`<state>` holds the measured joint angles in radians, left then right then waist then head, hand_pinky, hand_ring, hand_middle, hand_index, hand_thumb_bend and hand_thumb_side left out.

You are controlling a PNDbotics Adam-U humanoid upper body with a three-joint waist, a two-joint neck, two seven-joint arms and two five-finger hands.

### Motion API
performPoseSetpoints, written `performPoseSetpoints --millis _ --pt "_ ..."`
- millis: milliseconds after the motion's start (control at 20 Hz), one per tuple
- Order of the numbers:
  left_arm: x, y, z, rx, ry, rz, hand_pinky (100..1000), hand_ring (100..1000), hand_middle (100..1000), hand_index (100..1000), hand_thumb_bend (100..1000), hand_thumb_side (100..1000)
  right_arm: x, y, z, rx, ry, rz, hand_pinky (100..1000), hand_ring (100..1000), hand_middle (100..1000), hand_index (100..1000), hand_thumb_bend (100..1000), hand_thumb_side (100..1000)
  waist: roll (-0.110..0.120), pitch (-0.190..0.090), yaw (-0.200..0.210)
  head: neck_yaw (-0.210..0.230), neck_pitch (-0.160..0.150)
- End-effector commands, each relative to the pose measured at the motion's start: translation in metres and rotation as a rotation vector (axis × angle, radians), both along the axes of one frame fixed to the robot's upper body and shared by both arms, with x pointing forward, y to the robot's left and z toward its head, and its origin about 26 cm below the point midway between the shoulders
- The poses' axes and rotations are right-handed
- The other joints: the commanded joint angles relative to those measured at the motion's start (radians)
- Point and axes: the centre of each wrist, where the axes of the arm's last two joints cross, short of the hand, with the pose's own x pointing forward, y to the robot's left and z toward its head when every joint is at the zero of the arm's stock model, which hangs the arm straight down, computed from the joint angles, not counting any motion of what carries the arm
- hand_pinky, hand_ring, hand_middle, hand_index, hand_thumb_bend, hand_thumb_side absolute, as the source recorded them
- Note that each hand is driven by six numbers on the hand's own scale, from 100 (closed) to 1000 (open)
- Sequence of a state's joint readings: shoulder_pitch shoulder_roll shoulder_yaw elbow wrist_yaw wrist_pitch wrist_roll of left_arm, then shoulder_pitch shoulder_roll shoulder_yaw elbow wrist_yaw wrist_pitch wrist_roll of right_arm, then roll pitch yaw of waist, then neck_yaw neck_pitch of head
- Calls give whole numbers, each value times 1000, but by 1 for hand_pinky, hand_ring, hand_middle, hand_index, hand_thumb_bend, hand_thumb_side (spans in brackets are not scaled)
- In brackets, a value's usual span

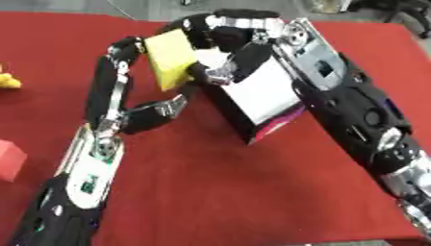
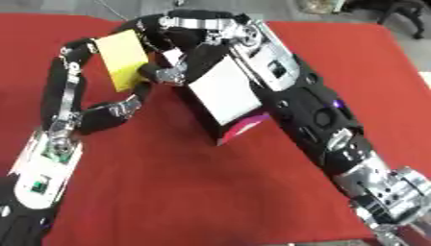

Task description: Pick up the objects with one hand, pass them to the other hand, and then place them into the box on the other side of the table.

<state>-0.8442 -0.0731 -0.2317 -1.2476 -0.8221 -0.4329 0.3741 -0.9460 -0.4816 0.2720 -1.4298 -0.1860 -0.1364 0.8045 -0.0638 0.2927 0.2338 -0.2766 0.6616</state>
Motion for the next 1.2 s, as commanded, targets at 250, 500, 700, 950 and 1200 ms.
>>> performPoseSetpoints --millis 250,500,700,950,1200 --pt "-3 -7 9 33 -42 -2 816 727 619 787 531 459 -3 -6 14 21 -27 -11 933 803 794 619 100 212 -1 -13 -1 3 -4" --pt "-3 -6 7 46 -39 8 823 737 630 811 526 457 -4 -7 15 28 -22 -17 932 801 793 616 100 212 -1 -14 0 2 -3" --pt "-1 -2 4 36 -20 45 825 739 632 816 527 474 -5 -9 15 35 -18 -18 931 801 792 615 100 213 0 -17 -2 4 -2" --pt "2 4 4 5 -3 99 825 739 631 819 517 483 -6 -11 16 41 -13 -21 931 800 791 613 100 213 3 -21 -5 5 2" --pt "4 8 2 -21 20 130 825 737 627 820 502 502 -7 -13 14 39 -10 -23 930 800 791 612 100 212 3 -23 -8 4 3"
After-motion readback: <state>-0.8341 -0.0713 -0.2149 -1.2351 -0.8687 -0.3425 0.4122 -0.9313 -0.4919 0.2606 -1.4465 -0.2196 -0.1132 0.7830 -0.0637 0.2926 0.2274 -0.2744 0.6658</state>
